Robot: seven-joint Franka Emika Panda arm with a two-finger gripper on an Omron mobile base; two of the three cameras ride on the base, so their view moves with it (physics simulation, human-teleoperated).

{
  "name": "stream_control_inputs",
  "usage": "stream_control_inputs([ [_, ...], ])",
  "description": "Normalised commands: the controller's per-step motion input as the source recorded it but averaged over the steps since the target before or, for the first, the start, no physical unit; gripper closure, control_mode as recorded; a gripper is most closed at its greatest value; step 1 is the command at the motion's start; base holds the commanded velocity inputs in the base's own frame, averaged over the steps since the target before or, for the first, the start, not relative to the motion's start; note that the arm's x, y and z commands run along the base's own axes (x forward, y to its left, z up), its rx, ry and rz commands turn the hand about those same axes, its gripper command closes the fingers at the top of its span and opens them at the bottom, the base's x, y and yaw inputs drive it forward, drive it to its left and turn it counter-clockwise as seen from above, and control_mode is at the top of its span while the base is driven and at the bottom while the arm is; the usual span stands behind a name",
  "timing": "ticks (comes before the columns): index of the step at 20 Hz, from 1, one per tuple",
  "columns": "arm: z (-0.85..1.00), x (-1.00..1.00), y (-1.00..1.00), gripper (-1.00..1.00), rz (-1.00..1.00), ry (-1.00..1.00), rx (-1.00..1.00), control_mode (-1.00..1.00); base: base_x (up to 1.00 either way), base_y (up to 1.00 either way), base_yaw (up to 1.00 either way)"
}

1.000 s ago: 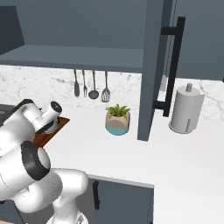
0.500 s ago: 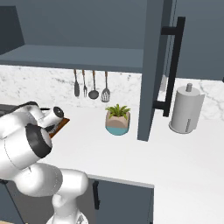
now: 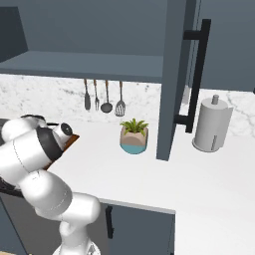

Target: Pick the kettle from the counter and place it on the tray. Then pick the mug from the cabinet and place it on the tray. Then close the cabinet doors.

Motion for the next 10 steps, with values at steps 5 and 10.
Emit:
stream_control_inputs([
  [5,-0.13,0.15,0.08,1.00,0.00,-0.01,0.00,-1.00,0.00,0.00,0.00],
  [10,-0.02,0.00,0.00,-1.00,0.00,0.00,0.00,-1.00,0.00,0.00,0.00],
])
